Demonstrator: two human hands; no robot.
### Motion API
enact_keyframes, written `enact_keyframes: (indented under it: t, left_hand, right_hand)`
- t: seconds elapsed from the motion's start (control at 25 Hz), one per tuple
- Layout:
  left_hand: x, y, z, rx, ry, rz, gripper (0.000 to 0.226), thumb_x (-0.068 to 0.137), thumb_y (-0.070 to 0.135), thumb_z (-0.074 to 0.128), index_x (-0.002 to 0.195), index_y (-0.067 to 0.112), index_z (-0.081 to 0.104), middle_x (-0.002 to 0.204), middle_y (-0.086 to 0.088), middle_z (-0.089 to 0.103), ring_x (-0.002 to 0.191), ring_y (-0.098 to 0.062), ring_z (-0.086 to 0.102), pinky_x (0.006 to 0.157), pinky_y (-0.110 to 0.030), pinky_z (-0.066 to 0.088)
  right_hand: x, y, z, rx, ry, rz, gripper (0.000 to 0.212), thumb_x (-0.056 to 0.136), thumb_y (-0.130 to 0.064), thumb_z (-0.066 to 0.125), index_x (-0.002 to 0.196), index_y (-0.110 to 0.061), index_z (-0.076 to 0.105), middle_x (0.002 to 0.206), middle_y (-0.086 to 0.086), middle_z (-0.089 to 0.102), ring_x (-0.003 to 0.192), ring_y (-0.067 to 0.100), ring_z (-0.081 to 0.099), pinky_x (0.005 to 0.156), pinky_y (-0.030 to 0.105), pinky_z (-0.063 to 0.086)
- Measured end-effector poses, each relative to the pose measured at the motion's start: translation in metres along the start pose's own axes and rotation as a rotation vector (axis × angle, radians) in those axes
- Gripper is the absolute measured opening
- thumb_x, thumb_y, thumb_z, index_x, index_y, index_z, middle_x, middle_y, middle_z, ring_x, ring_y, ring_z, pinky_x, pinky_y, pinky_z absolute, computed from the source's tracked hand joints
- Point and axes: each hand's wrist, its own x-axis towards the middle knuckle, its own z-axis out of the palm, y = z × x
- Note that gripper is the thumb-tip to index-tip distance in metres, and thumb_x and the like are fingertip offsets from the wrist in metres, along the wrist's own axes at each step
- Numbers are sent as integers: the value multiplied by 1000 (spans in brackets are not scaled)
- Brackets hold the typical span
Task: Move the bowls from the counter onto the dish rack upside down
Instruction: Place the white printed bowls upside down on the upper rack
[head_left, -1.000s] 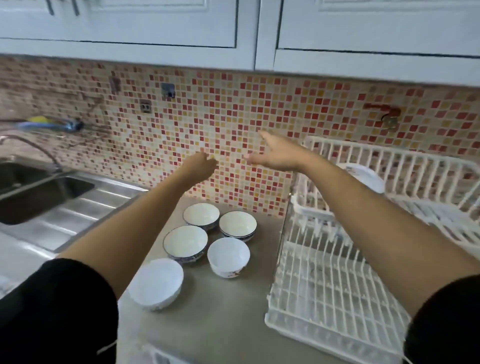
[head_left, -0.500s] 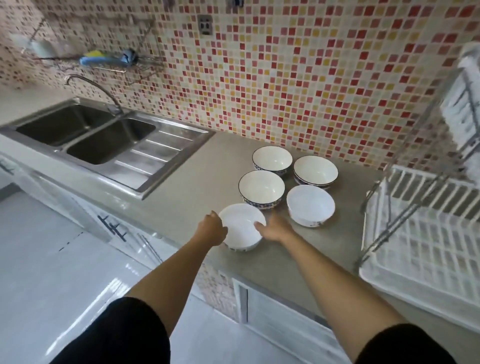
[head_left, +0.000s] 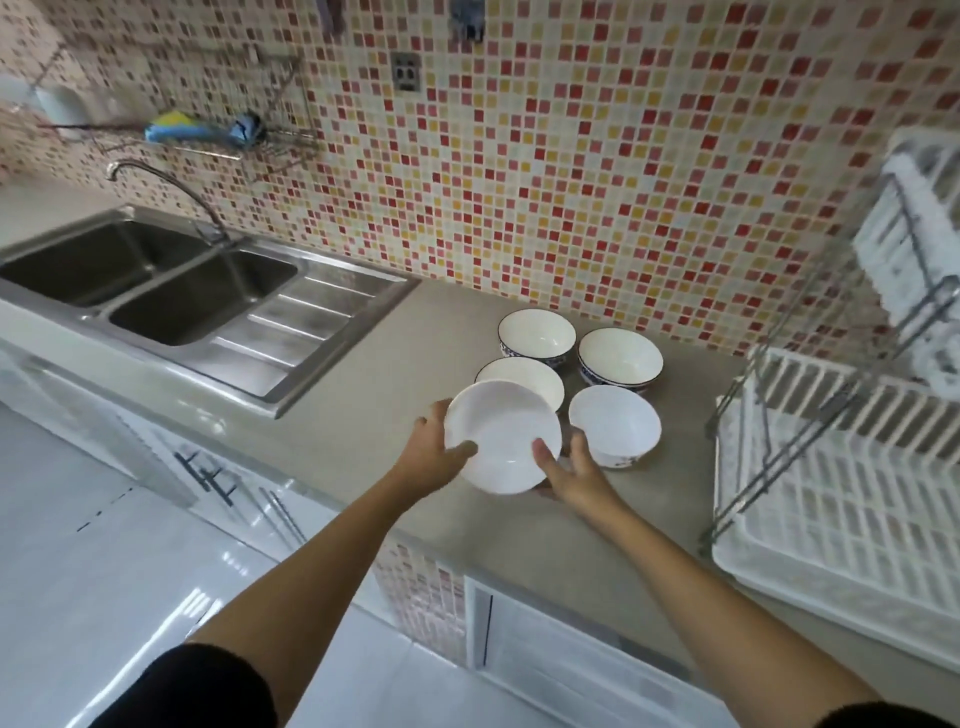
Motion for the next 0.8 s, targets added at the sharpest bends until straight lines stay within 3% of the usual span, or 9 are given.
enact_keyframes:
  t: [0.08, 0.2, 0.28, 0.44, 0.6, 0.68, 0.8]
  left_hand:
    - [-11, 42, -8, -186, 5, 125, 58, 85, 47, 49, 133, 17, 37, 126, -8, 51, 118, -29, 53, 94, -44, 50]
    - [-25, 105, -9, -297, 2, 340, 45, 91, 53, 34, 127, 27, 38, 132, 1, 49, 124, -22, 51, 100, -36, 45]
    - [-34, 155, -6, -336, 2, 472, 39, 86, 56, 30, 119, 35, 37, 134, 6, 45, 125, -18, 48, 104, -35, 42]
    - [-53, 255, 9, -434, -14, 719, 22, 87, 48, 29, 102, 39, 43, 119, 13, 55, 108, -1, 58, 91, -17, 43]
    - [-68, 333, 48, -410, -68, 894, 26, 89, 45, 25, 105, 36, 43, 114, 18, 54, 98, 21, 54, 80, 1, 43]
    - [-64, 364, 73, -399, -117, 915, 40, 90, 52, 20, 115, 32, 45, 122, 16, 55, 105, 15, 53, 93, -10, 40]
    - [-40, 400, 116, -284, -225, 833, 74, 82, 75, 11, 125, 28, 48, 148, -5, 43, 133, -16, 42, 114, -43, 29]
  right_hand:
    - [-14, -38, -23, 145, 70, -42, 21, 96, -47, 41, 111, -35, 32, 124, -4, 46, 105, 25, 59, 71, 25, 55]
    - [-36, -89, -68, 140, 111, -208, 22, 92, -53, 44, 101, -38, 30, 125, -2, 45, 107, 19, 57, 88, 34, 52]
    - [-62, -125, -102, 110, 124, -368, 41, 81, -61, 55, 101, -39, 26, 125, -3, 49, 108, 11, 57, 94, 34, 51]
    - [-119, -182, -181, 60, 221, -599, 64, 71, -56, 70, 109, -34, 24, 123, 1, 49, 92, -4, 61, 69, 12, 53]
    - [-155, -214, -284, -10, 334, -691, 94, 39, -77, 75, 112, -39, 28, 108, -10, 65, 92, -4, 65, 80, 18, 49]
    - [-168, -218, -335, -166, 373, -672, 112, 34, -82, 71, 125, -39, 22, 111, -11, 67, 96, -4, 66, 80, 17, 52]
    - [-171, -208, -398, -379, 394, -547, 117, 41, -75, 75, 137, -45, 13, 140, 1, 51, 121, 13, 54, 104, 39, 43]
